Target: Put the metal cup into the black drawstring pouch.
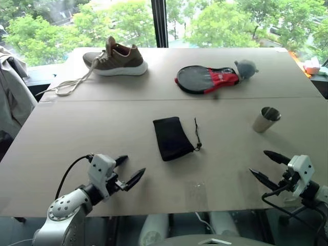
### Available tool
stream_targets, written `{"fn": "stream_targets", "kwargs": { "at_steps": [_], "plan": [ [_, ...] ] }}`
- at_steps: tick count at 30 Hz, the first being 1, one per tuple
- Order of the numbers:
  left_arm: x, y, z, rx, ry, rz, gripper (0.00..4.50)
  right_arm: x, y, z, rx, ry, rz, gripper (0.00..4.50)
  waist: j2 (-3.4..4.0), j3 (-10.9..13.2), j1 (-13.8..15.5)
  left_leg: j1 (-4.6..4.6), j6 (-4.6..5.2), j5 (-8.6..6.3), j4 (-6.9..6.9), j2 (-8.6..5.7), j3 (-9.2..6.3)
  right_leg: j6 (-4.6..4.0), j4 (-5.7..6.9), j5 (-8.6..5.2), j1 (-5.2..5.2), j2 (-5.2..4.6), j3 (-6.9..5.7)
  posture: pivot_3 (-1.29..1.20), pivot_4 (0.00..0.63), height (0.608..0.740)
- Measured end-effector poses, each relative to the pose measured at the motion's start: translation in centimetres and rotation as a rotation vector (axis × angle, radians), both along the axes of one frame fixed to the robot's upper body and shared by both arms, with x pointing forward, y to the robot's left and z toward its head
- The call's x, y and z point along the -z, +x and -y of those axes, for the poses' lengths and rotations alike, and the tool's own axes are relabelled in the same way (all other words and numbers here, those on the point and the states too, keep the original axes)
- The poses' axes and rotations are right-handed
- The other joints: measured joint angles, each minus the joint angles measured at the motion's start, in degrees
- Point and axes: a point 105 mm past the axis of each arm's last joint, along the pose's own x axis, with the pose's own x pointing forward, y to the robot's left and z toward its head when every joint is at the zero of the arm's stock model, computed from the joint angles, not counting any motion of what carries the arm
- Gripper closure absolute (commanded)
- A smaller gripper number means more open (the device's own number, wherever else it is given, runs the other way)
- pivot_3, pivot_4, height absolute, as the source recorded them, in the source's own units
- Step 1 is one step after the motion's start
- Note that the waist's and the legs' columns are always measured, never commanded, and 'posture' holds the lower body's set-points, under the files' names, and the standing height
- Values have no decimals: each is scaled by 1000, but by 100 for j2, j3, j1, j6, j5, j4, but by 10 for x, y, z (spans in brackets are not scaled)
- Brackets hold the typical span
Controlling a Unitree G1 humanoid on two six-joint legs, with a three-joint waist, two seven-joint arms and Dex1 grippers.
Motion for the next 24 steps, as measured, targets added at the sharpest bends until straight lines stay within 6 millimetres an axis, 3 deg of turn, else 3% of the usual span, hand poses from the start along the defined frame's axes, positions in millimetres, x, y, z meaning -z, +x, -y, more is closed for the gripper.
{"fn": "stream_targets", "kwargs": {
  "at_steps": [3, 5, 7, 10, 14, 21, 24],
  "plan": [
    [0, -1, 5, 27, 14, -1, 0, 0, -1, -3, -6, 11, 4, 53, 0, 0, 3, -2, 0, 0, 0, 0, -1, 0, -1, 0, -1, 0, 0, 0, 150, 740],
    [0, -3, 19, 76, 13, 0, 0, -1, -6, -8, -23, 25, 7, 53, -1, 1, 6, -6, 0, 0, 0, 0, -1, 0, -2, 0, -1, -2, 0, 0, 150, 740],
    [-10, -1, 44, 147, -24, 28, 0, -6, -14, -19, -67, 66, 17, 53, -3, 3, 10, -8, 0, 0, 0, 0, -2, 0, -3, 0, -2, -4, 0, 0, 150, 740],
    [-18, 4, 55, 183, -30, 58, 0, -9, -21, -25, -90, 92, 11, 53, -3, 3, 5, -6, 0, 0, 0, 4, -2, 0, -2, 0, -1, -1, -1, 0, 150, 740],
    [-27, 15, 86, 319, -2, 114, 0, -21, -40, -50, -195, 144, -11, 53, 1, 4, 18, -8, 0, 0, 1, 8, 0, 0, -1, 0, -1, 5, -11, 0, 150, 740],
    [-39, 39, 117, 377, 145, 267, 0, -44, -52, -68, -254, 195, 7, 53, -11, 8, 19, -10, 0, 0, 2, 3, 0, 1, -3, 0, 0, 6, -10, 0, 150, 740],
    [-40, 44, 120, 345, 183, 298, 0, -46, -55, -71, -251, 206, 13, 53, -14, 9, 16, -11, 0, 0, 1, 4, -3, 0, -3, 0, -1, 7, -12, 0, 150, 740]
  ]
}}
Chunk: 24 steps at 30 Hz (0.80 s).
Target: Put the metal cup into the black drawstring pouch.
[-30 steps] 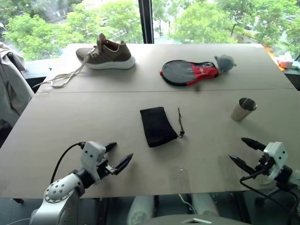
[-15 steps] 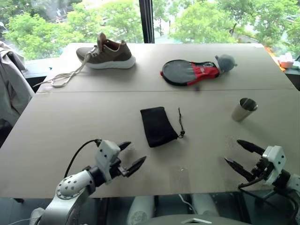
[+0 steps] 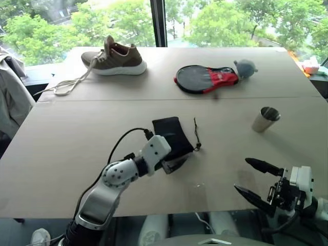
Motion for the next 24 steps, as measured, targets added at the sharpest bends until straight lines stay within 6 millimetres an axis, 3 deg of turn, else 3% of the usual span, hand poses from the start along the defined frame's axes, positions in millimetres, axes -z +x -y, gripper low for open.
{"fn": "stream_targets", "kwargs": {
  "at_steps": [9, 20, 24],
  "plan": [
    [17, 10, -18, -123, 104, 12, 0, 2, 2, 1, 27, -10, 16, 53, -1, 1, 6, 1, 0, 0, 1, 1, -1, 1, 0, 0, 0, -3, -1, 0, 150, 740],
    [9, 18, -23, -198, 178, 186, 0, 3, 4, 3, 39, -10, 27, 53, -1, 1, 33, 0, 0, 0, 1, 1, 0, -1, 0, 1, 0, -8, -1, 0, 150, 740],
    [13, 22, -30, -242, 218, 216, 1651, 4, 8, 5, 43, -10, 30, 0, -1, 1, 34, 1, 0, 0, 1, 1, 0, 0, 1, 1, 0, -7, -2, 0, 150, 740]
  ]
}}
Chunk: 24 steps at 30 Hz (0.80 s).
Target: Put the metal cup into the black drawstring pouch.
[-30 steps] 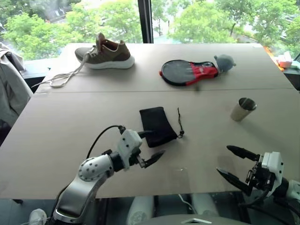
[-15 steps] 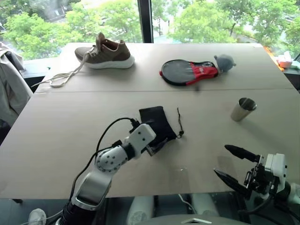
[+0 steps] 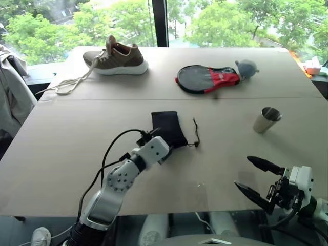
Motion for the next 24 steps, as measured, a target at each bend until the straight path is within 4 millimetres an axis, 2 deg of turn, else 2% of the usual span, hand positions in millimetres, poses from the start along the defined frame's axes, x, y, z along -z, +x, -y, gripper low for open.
{"fn": "stream_targets", "kwargs": {
  "at_steps": [2, 4, 5, 7, 8, 12, 17, 21, 24],
  "plan": [
    [11, 3, -7, -28, 33, -25, 2628, -2, 2, 0, -4, 0, 10, 0, 0, 0, 0, -1, 0, 0, 0, 0, -1, 0, 0, 0, 0, 1, -2, 0, 150, 740],
    [10, 5, -7, -28, 36, -20, 2970, -3, 3, -1, -6, -1, 17, 0, 0, 0, 1, -2, 0, 0, 0, 0, 0, 0, 0, 0, 0, -1, -2, 0, 150, 740],
    [10, 6, -7, -30, 39, -20, 3313, -4, 3, -1, -7, -1, 22, 0, 0, 0, 3, -2, 0, 0, 0, -1, 0, 0, 0, 0, 0, -1, -2, 0, 150, 740],
    [10, 9, -10, -38, 46, -9, 4292, -6, 6, -1, -6, -2, 39, 0, 0, 0, 4, -1, 0, 0, 0, -1, 0, -1, 0, 1, 0, 0, -2, 0, 150, 740],
    [7, 10, -12, -44, 43, 5, 4405, -8, 8, -1, -2, -1, 46, 0, 1, -1, 4, 0, 0, 0, 0, -1, 0, -2, 0, 1, 1, 0, -2, 0, 150, 740],
    [6, 11, -9, -45, -1, -7, 4405, -18, 22, -1, 50, 8, 103, 0, 0, 0, 2, -1, 0, 0, 2, -1, 2, -10, 1, 8, 0, 0, -1, 0, 150, 740],
    [-9, 20, -4, -60, -187, -73, 4405, -45, 63, 4, 217, -49, 230, 0, 0, 0, -2, -1, 0, 1, 7, -2, -2, -15, 9, 11, 0, 8, -3, 0, 150, 740],
    [-37, 34, 6, -46, -405, -129, 4405, -76, 103, 16, 404, -211, 340, 0, -2, 0, -5, -6, 0, 2, 20, -14, -1, -19, 14, 16, 3, 10, -6, 0, 150, 740],
    [-50, 37, 4, -28, -474, -146, 4405, -83, 118, 30, 517, -305, 344, 0, -3, -1, 4, -12, 0, 1, 18, -17, 3, -20, 14, 18, 3, 12, -12, 0, 150, 740]
  ]
}}
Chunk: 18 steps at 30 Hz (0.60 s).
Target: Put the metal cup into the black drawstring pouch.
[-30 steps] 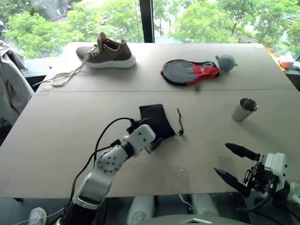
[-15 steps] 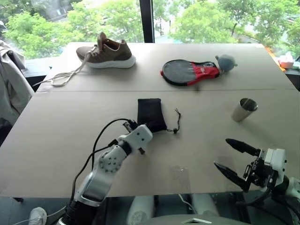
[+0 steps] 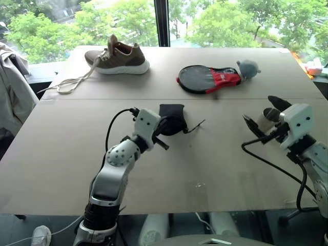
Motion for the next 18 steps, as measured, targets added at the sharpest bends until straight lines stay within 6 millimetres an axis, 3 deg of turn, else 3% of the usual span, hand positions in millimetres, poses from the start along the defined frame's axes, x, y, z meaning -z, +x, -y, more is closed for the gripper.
{"fn": "stream_targets", "kwargs": {
  "at_steps": [4, 9, 12, 18],
  "plan": [
    [-4, 0, 0, 34, -75, -59, 4405, 6, 14, 20, 105, -93, -83, 0, -1, 1, -9, -4, 1, 0, -4, -3, 1, 18, -6, 11, 0, -2, 2, 0, 150, 740],
    [-17, 4, 6, 82, -150, -110, 4405, 40, 16, 33, 123, -199, -326, 0, -6, 4, -15, -4, 2, 0, -2, -4, 2, 1, -8, 1, 4, 0, 0, 0, 150, 740],
    [-26, 8, 11, 95, -177, -141, 4500, 53, 12, 42, 140, -227, -432, 839, -7, 4, -34, -3, 2, 0, 5, -5, 3, -1, -4, -1, 5, 1, 0, 0, 150, 740],
    [-25, 10, 5, 75, -169, -196, 4500, 52, 8, 45, 150, -252, -467, 3475, -13, 7, -91, 3, 1, 0, 5, -3, -3, 18, -4, 9, 7, 17, 2, 0, 150, 740]
  ]
}}
